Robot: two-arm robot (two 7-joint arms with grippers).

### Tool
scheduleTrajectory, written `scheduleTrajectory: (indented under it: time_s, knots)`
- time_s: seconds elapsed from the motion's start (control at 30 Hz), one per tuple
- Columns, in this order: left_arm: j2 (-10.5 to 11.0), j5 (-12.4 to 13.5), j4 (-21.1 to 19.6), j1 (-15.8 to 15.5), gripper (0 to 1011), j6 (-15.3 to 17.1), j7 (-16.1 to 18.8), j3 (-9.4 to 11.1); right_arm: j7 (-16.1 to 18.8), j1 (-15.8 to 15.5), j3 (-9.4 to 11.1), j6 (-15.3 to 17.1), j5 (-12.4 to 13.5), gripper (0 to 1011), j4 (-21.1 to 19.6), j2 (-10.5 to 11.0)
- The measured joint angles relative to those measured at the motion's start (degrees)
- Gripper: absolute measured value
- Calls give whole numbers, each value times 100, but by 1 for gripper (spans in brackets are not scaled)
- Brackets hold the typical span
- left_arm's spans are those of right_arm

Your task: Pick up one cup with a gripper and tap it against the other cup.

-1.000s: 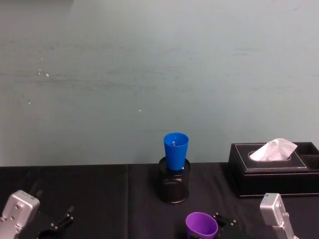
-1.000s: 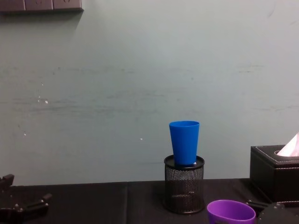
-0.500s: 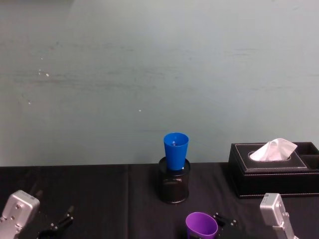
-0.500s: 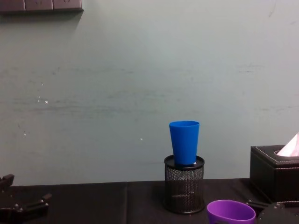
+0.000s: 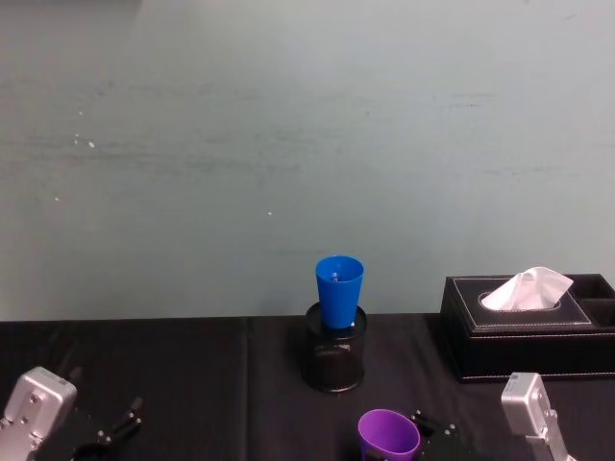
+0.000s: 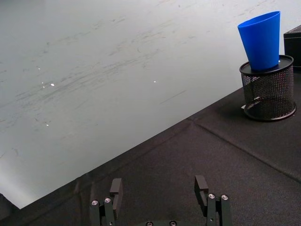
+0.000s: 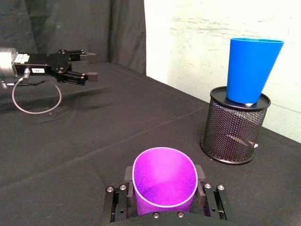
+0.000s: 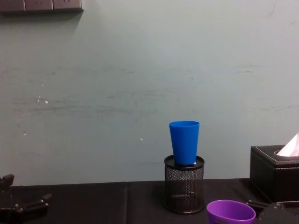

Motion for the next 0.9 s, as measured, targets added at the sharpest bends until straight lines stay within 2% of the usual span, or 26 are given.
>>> scheduleTrajectory:
  time_s: [0.2,0.43,0.6,0.73,0.9]
  knots:
    - [0,0,0,0,1000,0,0,0,0,0,0,0,0,733,0,0]
    - [0,0,0,0,1000,0,0,0,193,31,-68,-31,20,733,-44,9]
    - [0,0,0,0,1000,0,0,0,235,-45,-21,61,172,733,-399,107]
    - [0,0,0,0,1000,0,0,0,229,-109,54,283,346,733,-831,265]
    - [0,0,0,0,1000,0,0,0,228,-94,71,496,457,733,-1138,401]
